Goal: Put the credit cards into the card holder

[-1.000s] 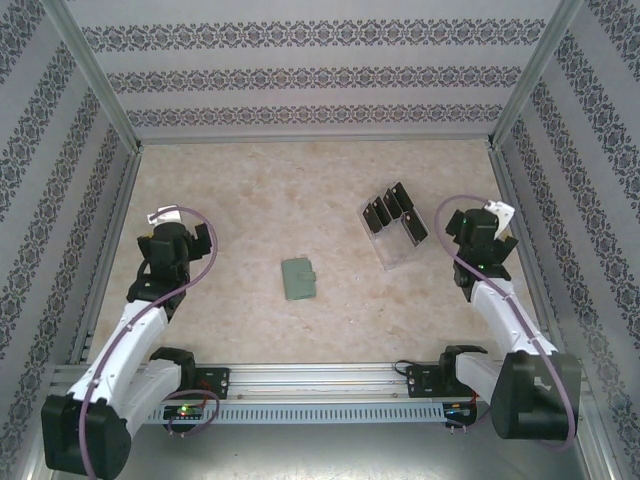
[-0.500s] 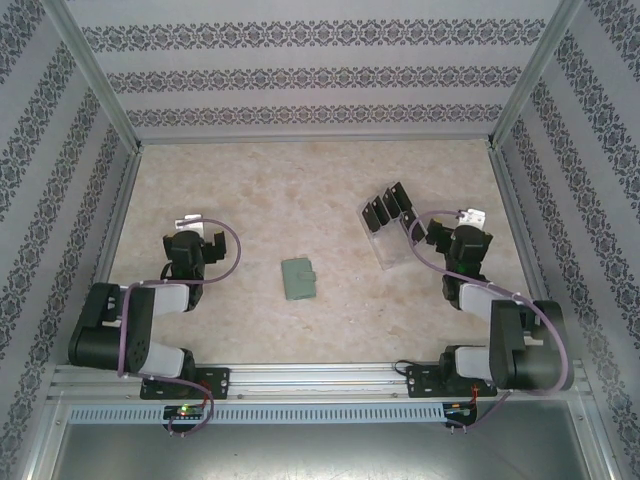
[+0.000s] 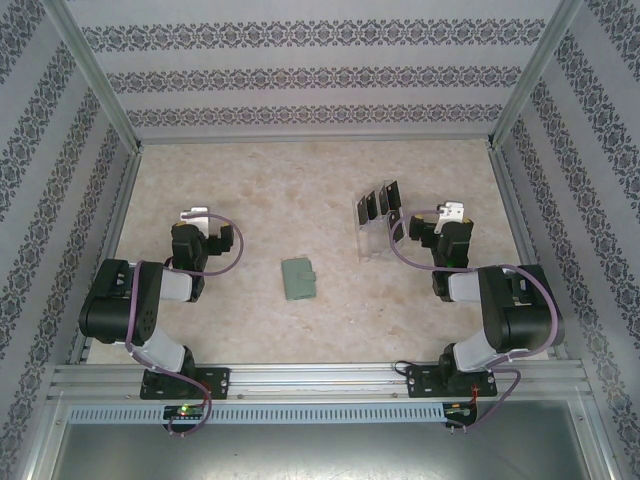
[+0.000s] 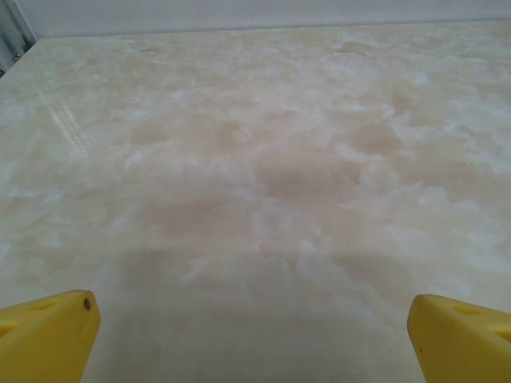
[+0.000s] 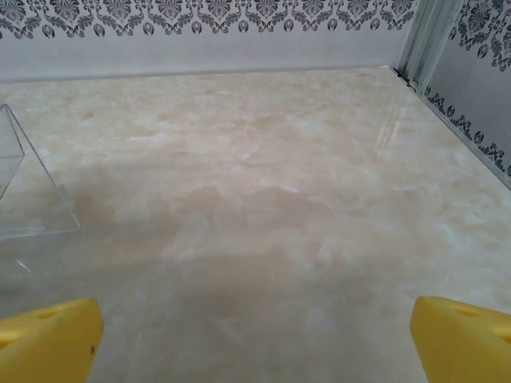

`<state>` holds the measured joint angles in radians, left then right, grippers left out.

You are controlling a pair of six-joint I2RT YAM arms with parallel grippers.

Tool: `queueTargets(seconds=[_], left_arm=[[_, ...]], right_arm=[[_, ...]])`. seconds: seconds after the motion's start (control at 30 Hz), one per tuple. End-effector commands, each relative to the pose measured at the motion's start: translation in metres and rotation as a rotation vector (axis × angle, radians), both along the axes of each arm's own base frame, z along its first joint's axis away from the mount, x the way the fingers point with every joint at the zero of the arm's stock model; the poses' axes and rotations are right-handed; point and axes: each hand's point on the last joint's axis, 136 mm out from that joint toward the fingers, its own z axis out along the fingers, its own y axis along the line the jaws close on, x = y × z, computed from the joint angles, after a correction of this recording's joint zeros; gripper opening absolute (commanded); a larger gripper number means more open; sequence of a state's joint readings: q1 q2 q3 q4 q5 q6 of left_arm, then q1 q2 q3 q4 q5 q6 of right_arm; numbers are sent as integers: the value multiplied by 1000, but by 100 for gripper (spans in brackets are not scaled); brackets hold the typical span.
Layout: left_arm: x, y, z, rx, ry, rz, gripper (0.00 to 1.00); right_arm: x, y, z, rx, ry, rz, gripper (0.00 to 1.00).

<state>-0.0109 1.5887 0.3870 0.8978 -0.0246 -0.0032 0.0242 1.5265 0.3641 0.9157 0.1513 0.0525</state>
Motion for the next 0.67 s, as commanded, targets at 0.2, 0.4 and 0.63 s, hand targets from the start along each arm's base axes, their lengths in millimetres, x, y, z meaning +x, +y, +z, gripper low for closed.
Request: queueTargets(seconds=[0.2,0.4,0.63], left_arm=[[5,1,8,-11,-28,-11,100],[5,1,8,-13,-25,-9,100],[5,1,8,-11,-28,-11,100]], right_arm=[[3,5,10,-10,-24,12,98],[7,11,7,21,-3,80,98],[5,12,8,16,-10,85,98]])
